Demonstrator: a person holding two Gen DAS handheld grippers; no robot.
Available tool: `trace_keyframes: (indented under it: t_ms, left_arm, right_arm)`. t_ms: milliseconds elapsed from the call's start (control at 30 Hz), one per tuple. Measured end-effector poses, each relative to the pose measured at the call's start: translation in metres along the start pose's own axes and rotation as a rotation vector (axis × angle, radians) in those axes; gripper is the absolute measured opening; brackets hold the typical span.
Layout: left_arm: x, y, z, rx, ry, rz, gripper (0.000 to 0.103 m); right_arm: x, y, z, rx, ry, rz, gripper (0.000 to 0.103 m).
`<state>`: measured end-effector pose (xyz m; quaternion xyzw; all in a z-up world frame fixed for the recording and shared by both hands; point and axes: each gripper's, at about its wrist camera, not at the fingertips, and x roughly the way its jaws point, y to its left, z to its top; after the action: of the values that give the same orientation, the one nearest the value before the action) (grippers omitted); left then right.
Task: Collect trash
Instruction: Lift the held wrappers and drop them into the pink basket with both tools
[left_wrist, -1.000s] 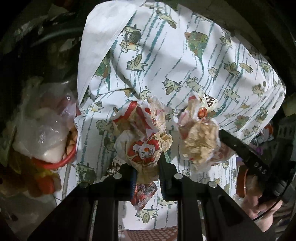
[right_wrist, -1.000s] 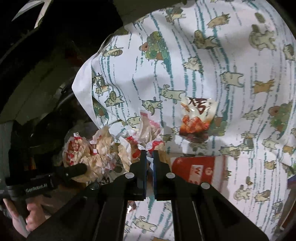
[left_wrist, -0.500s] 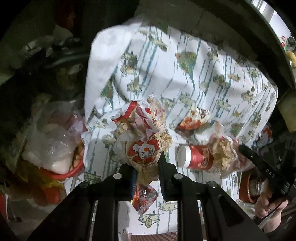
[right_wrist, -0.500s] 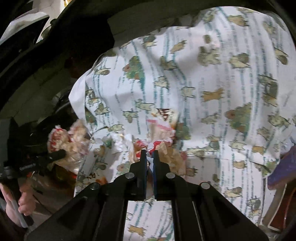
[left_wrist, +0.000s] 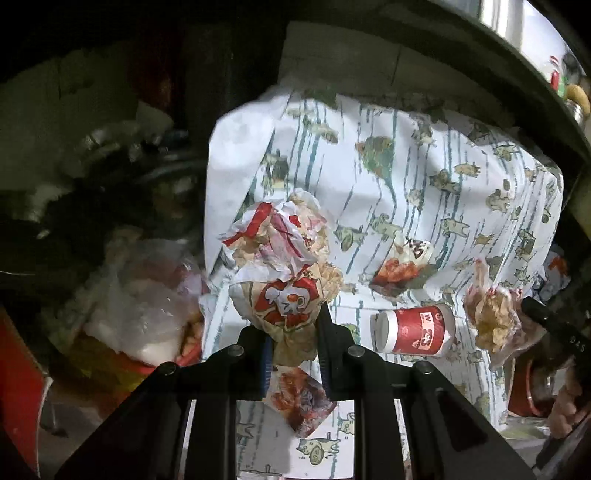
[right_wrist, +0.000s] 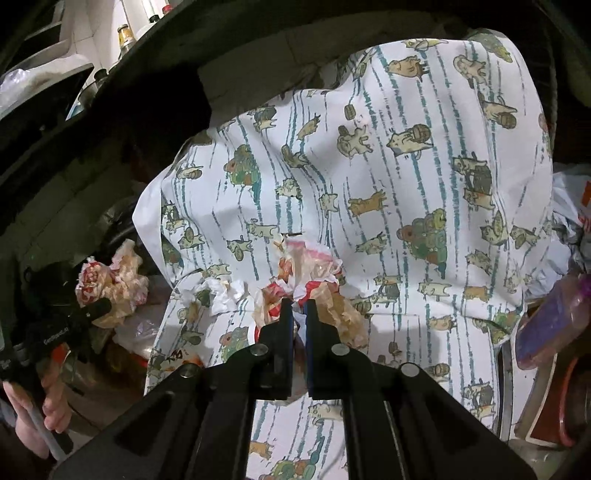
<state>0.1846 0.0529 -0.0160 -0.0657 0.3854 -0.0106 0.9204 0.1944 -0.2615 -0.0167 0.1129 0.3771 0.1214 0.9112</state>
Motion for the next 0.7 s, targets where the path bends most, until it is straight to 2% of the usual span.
trace_keyframes:
  t_ms: [233,400,533,700]
  left_arm:
    - [-0.026,-0.013,-0.005,0.059,-0.067,0.0,0.022]
    - [-0.055,-0.016,-0.011,0.057,-0.088,-0.045,0.022]
    - [-0.09,-0.022,-0.015,0.053,-0.114,-0.075,0.022]
    - [-0.131,-0.035,-0.024,0.075,-0.1,-0.105,0.022]
  right_arm:
    - [-0.009,0.008,-0.006,-0.016,-0.018,0.032,0.004]
    - [-0.023,0.017,-0.007,0.002,0.011,0.054,0.004]
    - [-0.054,0.038,-0.009,-0.044,-0.003,0.048,0.005]
    - [-0.103,0.065,-0.025,-0.073,-0.021,0.115,0.005]
